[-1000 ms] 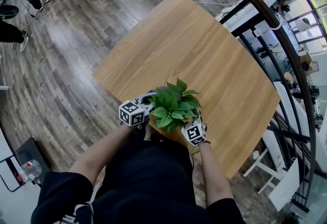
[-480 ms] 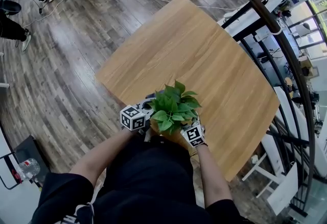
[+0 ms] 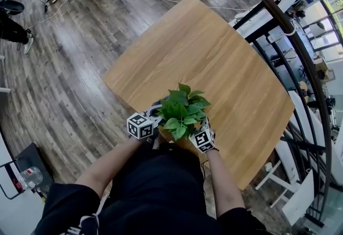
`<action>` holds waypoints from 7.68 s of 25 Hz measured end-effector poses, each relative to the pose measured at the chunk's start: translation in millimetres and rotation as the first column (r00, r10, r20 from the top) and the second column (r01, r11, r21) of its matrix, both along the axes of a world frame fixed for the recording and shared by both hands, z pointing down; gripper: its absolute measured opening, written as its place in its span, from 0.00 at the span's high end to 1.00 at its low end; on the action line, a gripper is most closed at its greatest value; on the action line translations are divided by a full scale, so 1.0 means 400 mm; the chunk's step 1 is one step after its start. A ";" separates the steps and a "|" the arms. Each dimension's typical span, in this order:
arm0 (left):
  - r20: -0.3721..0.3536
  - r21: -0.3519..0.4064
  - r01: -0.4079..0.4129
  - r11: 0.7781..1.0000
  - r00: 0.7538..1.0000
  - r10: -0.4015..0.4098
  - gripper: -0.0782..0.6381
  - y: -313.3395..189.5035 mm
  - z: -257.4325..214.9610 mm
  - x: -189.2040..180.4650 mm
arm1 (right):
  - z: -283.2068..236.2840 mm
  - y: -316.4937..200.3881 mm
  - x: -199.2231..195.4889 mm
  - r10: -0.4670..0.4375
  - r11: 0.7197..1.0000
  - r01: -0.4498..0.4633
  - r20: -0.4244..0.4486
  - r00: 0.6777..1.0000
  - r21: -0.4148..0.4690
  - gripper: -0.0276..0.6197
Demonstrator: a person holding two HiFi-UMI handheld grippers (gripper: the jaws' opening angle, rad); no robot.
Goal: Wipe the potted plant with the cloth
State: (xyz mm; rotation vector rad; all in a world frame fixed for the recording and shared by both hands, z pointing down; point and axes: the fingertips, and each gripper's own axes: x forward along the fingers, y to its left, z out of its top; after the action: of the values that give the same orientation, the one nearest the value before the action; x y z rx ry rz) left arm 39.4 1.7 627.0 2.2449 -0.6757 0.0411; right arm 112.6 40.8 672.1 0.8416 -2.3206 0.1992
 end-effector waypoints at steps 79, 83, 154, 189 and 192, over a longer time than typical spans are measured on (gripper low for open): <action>-0.010 -0.052 -0.017 0.999 1.000 0.016 0.79 0.017 -0.003 -0.049 | 0.016 -0.049 -0.047 0.125 0.992 -0.121 0.158 0.979 -0.036 0.38; -0.071 -0.056 -0.076 0.996 0.995 0.072 0.79 0.053 -0.011 -0.019 | 0.018 -0.050 -0.036 0.150 0.988 -0.145 0.148 0.977 -0.044 0.38; 0.096 0.008 0.024 1.000 0.995 -0.025 0.79 0.053 0.059 -0.111 | 0.014 0.008 -0.057 0.187 0.982 -0.186 0.116 0.975 -0.024 0.38; 0.275 0.109 0.011 0.994 0.961 -0.040 0.79 0.017 0.075 -0.137 | 0.004 0.034 -0.141 0.082 0.996 -0.079 0.126 0.989 -0.033 0.38; 0.267 0.100 0.032 0.994 0.962 -0.058 0.79 -0.011 0.063 -0.138 | 0.004 0.047 -0.134 0.083 0.995 -0.076 0.141 0.986 -0.059 0.38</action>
State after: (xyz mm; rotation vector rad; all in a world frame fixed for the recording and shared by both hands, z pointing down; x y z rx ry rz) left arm -15.7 -2.6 652.1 2.3371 -0.8908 0.3033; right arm 59.2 59.7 673.8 0.9210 -2.4049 0.3657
